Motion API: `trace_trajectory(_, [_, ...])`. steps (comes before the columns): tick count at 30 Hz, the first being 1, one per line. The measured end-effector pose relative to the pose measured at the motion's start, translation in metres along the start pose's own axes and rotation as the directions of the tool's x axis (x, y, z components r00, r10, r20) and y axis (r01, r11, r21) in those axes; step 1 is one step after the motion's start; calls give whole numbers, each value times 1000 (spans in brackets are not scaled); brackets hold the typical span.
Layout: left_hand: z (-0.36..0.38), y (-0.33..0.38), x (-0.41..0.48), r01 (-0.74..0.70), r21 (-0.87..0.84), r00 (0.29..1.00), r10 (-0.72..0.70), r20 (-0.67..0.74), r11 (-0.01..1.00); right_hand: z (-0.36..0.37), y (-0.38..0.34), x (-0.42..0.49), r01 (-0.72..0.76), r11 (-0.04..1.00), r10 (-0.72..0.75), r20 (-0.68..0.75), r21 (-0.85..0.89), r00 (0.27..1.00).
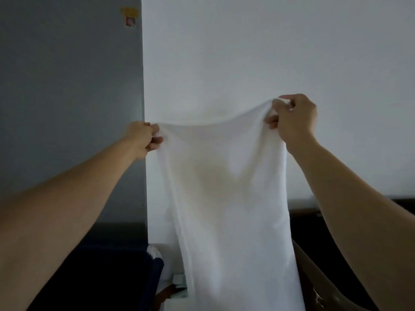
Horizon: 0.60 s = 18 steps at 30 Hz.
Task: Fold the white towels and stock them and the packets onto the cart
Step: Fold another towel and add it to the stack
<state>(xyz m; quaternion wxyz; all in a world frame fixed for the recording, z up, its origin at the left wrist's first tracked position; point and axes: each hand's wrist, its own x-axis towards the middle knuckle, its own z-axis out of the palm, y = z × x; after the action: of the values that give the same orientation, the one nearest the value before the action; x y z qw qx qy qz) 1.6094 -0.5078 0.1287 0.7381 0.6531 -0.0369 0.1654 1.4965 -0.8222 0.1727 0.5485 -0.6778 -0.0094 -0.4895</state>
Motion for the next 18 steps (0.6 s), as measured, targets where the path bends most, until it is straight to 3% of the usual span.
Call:
trace_trajectory(2, [3,0,-5,-30,-37,998,32,53,999,-1,2,-1,6,1000,-3,-81,30,997])
trace_trajectory(10, [8,-3,-1,-56,-117,998,58,15,992,-11,10,-3,-6,999,3,-51,-47,999])
trace_trajectory(15, [8,11,5,-149,-62,988,151,19,987,-15,21,-5,-28,999,25,-54,-45,998])
trace_trajectory(18, [10,17,7,-236,-16,971,234,-56,972,-11,21,-7,-6,1000,5,-63,-21,998])
